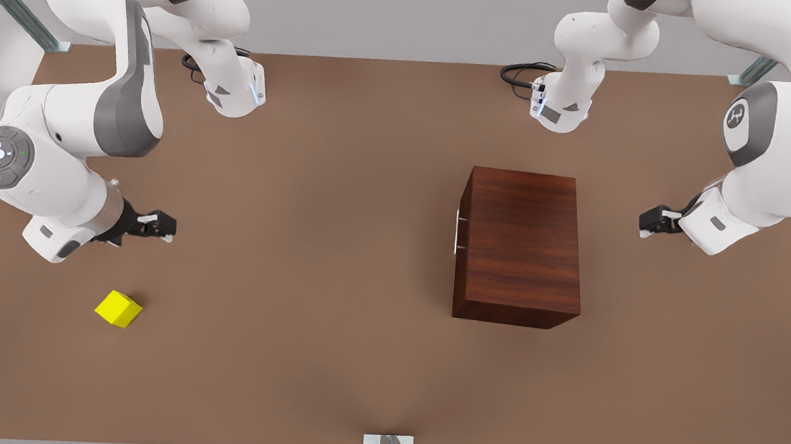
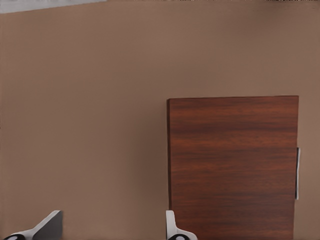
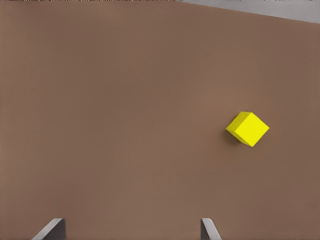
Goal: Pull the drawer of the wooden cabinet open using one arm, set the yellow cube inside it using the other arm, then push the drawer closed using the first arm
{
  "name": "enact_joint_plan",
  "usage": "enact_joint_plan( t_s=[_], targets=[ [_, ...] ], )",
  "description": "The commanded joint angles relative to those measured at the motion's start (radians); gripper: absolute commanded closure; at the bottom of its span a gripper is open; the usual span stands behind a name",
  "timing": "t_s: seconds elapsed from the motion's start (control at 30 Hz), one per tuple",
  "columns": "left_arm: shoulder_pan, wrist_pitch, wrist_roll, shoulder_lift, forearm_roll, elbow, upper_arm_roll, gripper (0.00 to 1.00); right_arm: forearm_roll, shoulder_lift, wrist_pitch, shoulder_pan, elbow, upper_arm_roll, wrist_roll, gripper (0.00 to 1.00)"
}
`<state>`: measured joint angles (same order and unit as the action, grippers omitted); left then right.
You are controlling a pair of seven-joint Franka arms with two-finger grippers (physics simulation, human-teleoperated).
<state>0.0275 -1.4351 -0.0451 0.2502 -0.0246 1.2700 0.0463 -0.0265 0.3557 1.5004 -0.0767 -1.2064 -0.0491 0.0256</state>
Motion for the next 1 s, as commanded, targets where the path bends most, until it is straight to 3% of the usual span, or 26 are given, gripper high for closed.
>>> enact_joint_plan(
  t_s=[0.0,0.2,0.33,0.53,0.63,0.8,0.87,0.97],
  targets=[
    [0.014,-0.044,-0.085,0.018,-0.008,-0.003,0.004,0.00,0.000,-0.001,0.027,0.000,0.001,0.000,0.014,0.00],
    [0.417,-0.059,0.513,0.121,-0.057,-0.009,0.004,0.00,0.000,-0.001,0.027,0.000,0.001,0.000,0.016,0.00],
    [0.584,-0.080,0.793,0.198,-0.164,-0.009,0.004,0.00,0.000,-0.001,0.027,0.000,0.001,0.000,0.014,0.00],
    [0.658,-0.186,0.949,0.304,-0.169,-0.008,0.003,0.03,0.000,0.006,0.049,0.003,-0.004,0.000,0.001,0.00],
    [0.693,-0.211,0.999,0.343,-0.193,-0.009,0.003,0.13,-0.001,0.065,0.188,-0.012,-0.058,-0.002,-0.003,0.00],
    [0.698,-0.202,0.999,0.377,-0.199,0.002,-0.002,0.19,-0.007,0.103,0.337,-0.014,-0.186,-0.005,0.017,0.00],
    [0.687,-0.200,0.990,0.391,-0.201,0.003,-0.006,0.21,-0.009,0.103,0.403,0.032,-0.246,-0.003,0.115,0.00],
    [0.687,-0.199,0.978,0.411,-0.222,0.014,-0.008,0.21,0.000,0.141,0.503,0.182,-0.242,-0.002,0.507,0.00]
  ],
)
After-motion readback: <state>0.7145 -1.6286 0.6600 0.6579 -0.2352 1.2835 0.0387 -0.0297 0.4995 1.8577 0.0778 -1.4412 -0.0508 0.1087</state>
